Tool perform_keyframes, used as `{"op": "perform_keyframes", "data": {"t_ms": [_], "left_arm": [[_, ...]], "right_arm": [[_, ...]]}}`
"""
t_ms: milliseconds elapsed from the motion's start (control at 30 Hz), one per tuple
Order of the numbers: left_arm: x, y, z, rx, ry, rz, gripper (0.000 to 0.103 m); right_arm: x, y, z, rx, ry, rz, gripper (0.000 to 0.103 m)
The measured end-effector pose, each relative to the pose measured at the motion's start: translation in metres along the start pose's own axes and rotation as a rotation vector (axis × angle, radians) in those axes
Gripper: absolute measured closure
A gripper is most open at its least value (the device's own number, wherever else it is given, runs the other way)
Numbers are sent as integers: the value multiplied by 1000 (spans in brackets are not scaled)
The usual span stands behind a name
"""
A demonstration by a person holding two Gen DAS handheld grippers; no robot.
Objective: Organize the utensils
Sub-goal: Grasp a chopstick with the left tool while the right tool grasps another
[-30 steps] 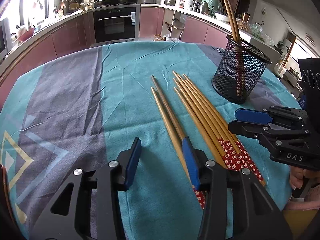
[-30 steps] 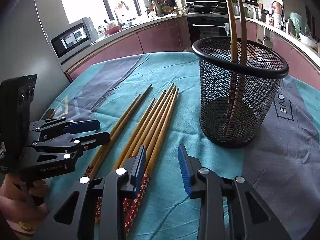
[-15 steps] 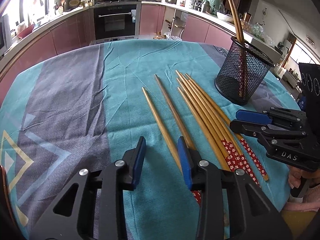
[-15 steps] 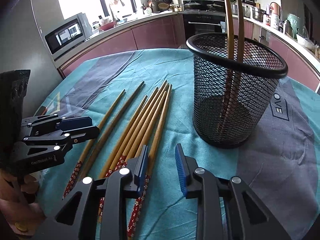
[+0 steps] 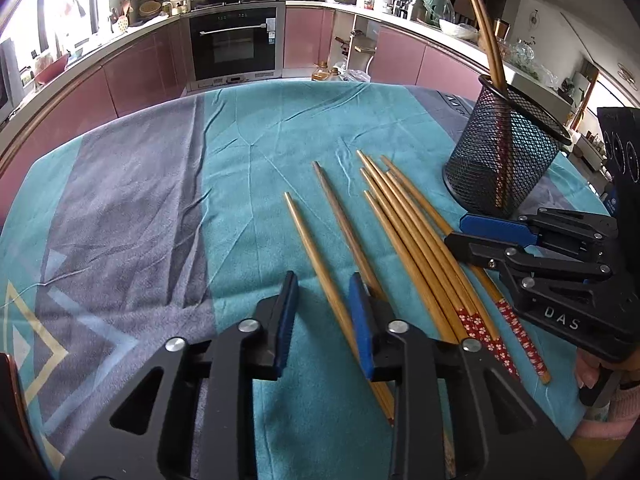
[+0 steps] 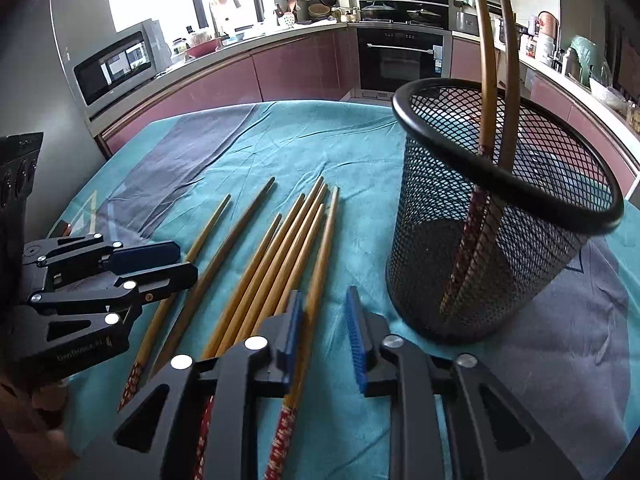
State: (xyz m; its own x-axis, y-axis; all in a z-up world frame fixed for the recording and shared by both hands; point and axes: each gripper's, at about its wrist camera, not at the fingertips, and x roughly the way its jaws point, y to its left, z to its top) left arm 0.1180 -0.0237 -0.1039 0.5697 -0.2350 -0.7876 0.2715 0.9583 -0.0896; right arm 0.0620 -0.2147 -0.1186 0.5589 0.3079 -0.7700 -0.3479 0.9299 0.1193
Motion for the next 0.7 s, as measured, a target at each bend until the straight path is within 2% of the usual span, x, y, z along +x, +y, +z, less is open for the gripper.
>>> {"op": "perform_keyframes", "data": {"t_ms": [67,233,533,700], "left_arm": [[1,2,1,-16,-1,0,86],[0,9,-2,-72,-12,-22,96],[-20,9,-7,-91,-46,-59,96],[-51,5,2,-72,-99,-145,96]], "right_arm": [[0,-4,1,18,1,11,94],[-3,-12,-1,59,-8,40,97],[-33,-13,-4,57,-73,113,97],[-65,-19,-1,51,-142,158,97]]}}
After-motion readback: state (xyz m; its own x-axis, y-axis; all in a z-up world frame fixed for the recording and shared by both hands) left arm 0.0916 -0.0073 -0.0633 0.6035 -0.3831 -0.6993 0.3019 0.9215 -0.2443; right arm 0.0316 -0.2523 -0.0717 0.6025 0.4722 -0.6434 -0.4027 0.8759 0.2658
